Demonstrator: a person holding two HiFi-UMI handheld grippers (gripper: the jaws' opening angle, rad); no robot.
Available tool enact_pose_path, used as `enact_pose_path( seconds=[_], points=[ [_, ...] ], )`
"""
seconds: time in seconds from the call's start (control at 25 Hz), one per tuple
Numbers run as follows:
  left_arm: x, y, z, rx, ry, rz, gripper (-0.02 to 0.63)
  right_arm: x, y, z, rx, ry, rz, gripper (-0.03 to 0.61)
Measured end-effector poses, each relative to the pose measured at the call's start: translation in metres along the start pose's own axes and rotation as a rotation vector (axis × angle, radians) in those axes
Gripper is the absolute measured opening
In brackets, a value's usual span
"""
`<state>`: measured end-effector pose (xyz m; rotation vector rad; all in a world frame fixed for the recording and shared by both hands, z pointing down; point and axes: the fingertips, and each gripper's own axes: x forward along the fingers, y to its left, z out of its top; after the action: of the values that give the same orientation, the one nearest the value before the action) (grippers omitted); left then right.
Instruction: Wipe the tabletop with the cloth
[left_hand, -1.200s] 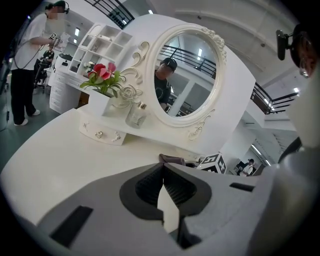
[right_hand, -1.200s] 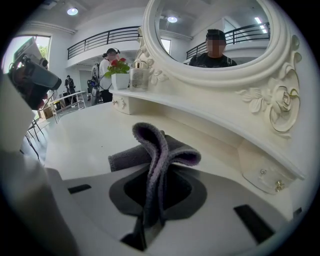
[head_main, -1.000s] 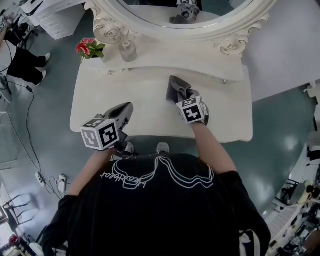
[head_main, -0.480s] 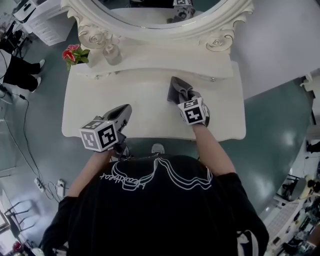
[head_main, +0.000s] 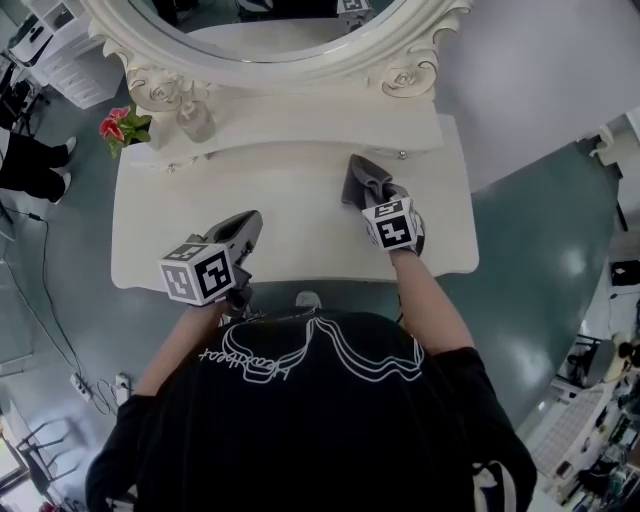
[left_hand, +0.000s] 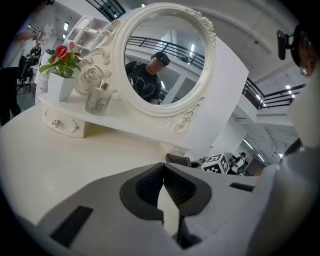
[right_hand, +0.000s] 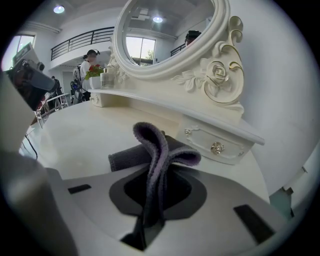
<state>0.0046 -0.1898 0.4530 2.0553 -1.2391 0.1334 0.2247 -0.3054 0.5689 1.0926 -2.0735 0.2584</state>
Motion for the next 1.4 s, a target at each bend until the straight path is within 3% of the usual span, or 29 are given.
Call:
enact_pose_path(
  seconds=[1.4],
  points=[
    [0.072,-0.033,-0.006,0.034,0.091,-0.105,0.005,-0.055,-0.153,-0.095,0.203,0.064,-0.249,0.048]
  ],
)
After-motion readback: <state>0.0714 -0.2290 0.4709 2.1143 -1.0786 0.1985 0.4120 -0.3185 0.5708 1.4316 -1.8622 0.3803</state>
